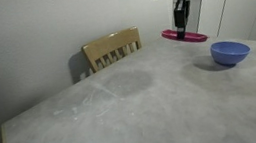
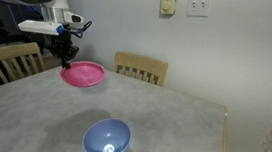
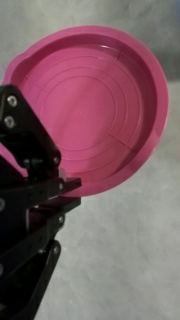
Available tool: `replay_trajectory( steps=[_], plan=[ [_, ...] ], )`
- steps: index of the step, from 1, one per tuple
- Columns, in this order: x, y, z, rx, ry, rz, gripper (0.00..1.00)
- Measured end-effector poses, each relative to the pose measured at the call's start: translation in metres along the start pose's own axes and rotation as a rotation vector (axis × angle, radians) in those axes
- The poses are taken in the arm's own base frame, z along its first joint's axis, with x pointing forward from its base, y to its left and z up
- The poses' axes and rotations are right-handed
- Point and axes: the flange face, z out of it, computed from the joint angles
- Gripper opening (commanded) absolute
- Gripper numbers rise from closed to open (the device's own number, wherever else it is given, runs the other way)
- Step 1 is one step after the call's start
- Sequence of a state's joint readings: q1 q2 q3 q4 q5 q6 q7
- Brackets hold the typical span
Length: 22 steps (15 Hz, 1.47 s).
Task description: Remove the pink plate from the blue bowl
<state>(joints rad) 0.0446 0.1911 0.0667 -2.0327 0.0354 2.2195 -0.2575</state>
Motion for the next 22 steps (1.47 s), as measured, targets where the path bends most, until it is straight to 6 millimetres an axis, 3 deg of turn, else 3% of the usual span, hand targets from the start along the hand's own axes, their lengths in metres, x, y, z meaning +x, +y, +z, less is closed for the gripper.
replay_trajectory(
  steps=[5, 7, 8, 16, 17, 19, 22],
  plan=[
    [0.016, -0.013, 0.010, 0.017, -0.002, -0.006, 0.03],
    [0.020, -0.014, 0.013, 0.020, -0.004, -0.010, 0.17],
    [0.021, -0.014, 0.015, 0.021, -0.006, -0.011, 0.38],
    [0.024, -0.012, 0.018, 0.023, -0.009, -0.008, 0.92],
    [0.024, -0.011, 0.015, 0.023, -0.004, -0.006, 0.98],
    [0.024, -0.009, 0.002, 0.023, 0.019, 0.005, 1.00],
    [0.018, -0.010, -0.040, 0.007, 0.079, 0.015, 1.00]
  ],
)
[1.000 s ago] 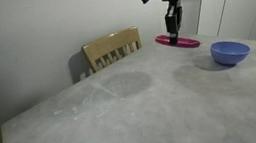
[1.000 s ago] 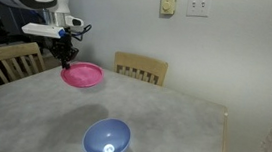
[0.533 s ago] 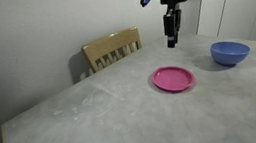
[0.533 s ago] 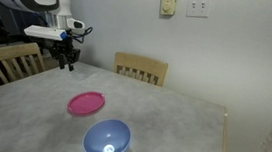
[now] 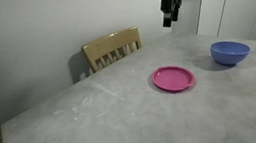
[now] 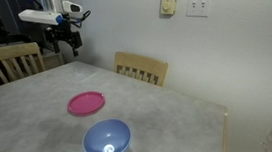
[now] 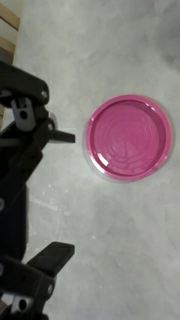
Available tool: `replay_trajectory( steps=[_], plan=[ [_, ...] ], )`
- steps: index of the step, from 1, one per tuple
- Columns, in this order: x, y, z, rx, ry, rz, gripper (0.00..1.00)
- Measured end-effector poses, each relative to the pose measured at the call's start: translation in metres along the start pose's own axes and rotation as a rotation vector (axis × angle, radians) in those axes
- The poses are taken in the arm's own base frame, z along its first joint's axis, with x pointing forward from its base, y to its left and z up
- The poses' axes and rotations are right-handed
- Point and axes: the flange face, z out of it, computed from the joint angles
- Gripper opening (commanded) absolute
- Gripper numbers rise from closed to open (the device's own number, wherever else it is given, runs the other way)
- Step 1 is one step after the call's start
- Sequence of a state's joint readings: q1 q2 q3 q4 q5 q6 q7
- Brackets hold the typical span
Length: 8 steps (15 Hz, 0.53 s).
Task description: Remove the pink plate from the blue bowl
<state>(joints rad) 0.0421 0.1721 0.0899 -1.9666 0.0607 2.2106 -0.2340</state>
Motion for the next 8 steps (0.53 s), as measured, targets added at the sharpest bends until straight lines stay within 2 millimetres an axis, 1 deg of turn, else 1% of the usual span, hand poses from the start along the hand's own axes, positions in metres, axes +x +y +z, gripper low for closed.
replay_trajectory(
  steps=[3, 5, 6, 8],
  plan=[
    [-0.012, -0.008, -0.047, -0.014, 0.036, 0.010, 1.00],
    [-0.023, -0.012, -0.072, -0.019, 0.041, 0.015, 1.00],
    [-0.027, -0.014, -0.081, -0.020, 0.042, 0.014, 1.00],
    [-0.032, -0.015, -0.088, -0.022, 0.045, 0.014, 1.00]
  ],
)
